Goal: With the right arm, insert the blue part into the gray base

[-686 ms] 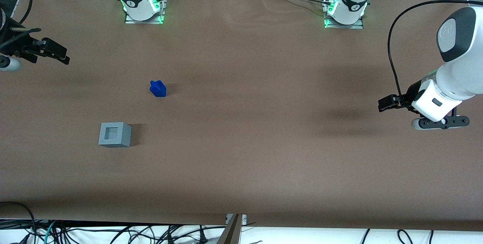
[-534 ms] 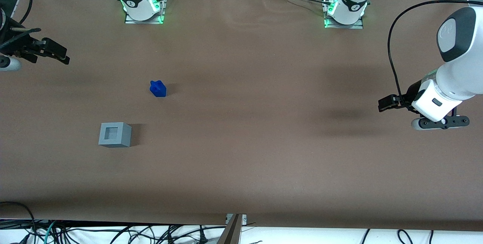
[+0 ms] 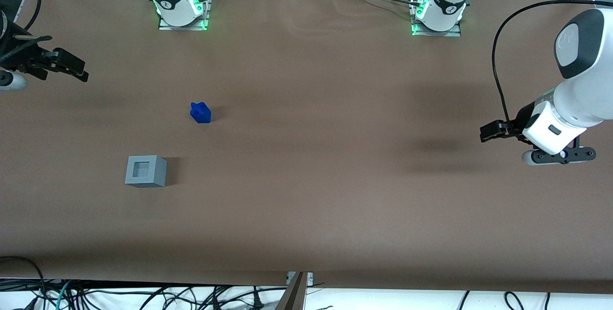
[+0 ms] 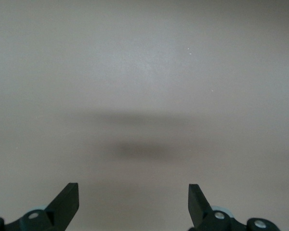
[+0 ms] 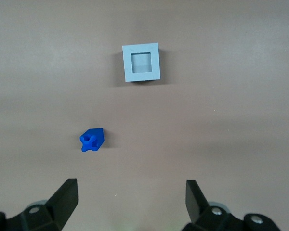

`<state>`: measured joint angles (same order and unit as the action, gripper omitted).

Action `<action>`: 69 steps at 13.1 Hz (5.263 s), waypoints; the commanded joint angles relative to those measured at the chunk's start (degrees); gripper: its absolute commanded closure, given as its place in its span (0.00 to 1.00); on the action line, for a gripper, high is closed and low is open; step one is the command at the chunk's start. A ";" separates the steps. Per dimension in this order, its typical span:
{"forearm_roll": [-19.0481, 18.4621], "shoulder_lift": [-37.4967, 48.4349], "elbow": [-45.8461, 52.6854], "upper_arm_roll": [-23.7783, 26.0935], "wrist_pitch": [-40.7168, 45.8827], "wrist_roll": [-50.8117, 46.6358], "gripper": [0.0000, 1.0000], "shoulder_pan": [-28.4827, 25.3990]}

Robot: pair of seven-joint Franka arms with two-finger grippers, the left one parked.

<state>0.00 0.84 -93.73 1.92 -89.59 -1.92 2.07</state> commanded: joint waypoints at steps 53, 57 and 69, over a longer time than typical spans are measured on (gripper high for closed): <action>0.09 -5.39 -37.58 13.99 -42.33 -7.92 0.01 -0.58; 0.09 -7.16 -37.76 13.99 -43.56 -8.27 0.01 -1.28; -0.97 -12.70 -47.76 13.90 -63.05 -11.70 0.03 -4.27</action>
<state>-0.31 -11.71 -138.49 15.74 -147.55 -13.32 -1.93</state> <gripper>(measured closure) 0.022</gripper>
